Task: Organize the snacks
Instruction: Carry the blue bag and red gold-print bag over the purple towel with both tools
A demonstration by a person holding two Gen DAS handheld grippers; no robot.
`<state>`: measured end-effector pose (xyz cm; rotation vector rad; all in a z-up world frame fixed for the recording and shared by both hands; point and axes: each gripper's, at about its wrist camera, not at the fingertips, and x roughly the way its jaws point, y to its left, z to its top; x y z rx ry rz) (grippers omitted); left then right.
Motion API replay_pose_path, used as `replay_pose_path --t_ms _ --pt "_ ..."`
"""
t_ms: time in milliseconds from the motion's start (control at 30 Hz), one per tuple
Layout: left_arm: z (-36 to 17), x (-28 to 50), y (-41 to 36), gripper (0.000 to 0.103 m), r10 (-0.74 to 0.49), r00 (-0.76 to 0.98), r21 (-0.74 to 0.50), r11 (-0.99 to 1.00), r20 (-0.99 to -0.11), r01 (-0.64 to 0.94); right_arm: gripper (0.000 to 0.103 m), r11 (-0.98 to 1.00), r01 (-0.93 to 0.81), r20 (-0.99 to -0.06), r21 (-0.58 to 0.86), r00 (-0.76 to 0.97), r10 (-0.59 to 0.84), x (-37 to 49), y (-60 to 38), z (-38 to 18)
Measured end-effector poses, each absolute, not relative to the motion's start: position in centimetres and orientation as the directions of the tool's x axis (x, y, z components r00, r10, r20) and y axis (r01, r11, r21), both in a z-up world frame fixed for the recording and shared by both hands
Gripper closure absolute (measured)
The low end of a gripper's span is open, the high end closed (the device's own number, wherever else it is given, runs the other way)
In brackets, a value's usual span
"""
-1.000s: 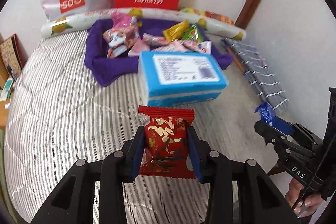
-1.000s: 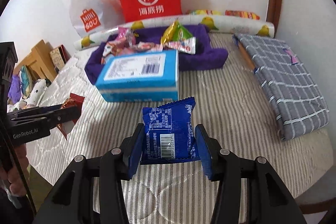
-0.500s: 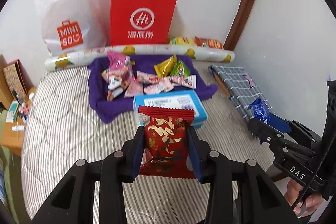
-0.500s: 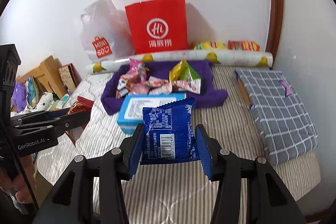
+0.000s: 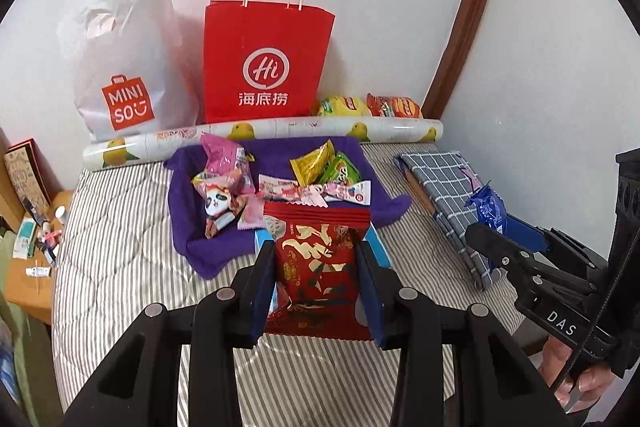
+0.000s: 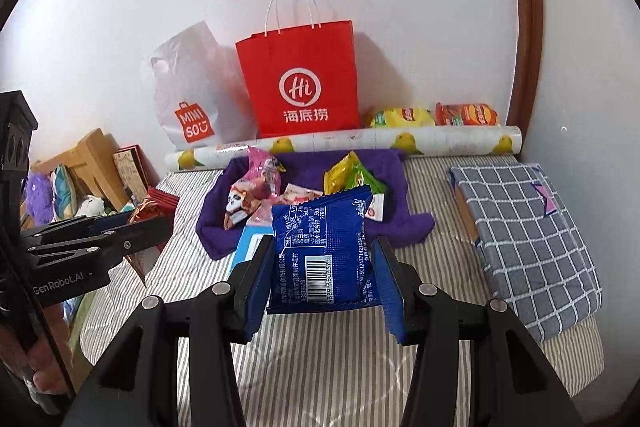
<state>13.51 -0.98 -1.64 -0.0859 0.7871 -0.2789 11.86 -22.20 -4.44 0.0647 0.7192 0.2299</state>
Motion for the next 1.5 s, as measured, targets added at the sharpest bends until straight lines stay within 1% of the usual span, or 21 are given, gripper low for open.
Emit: replay_pose_path --t_ms 867,1500 --pt "-0.7 20.9 0.3 0.066 -0.251 0.695 -0.177 0.968 -0.674 0.178 0.055 0.972 -0.204 -0.639 0.117 0.733 0.231 21.0 -21.6 -3.8" --pt "-2.4 27.7 2.0 0.066 -0.247 0.674 -0.214 0.968 -0.696 0.133 0.055 0.962 -0.241 -0.663 0.129 0.7 0.264 28.1 -20.5 -5.9"
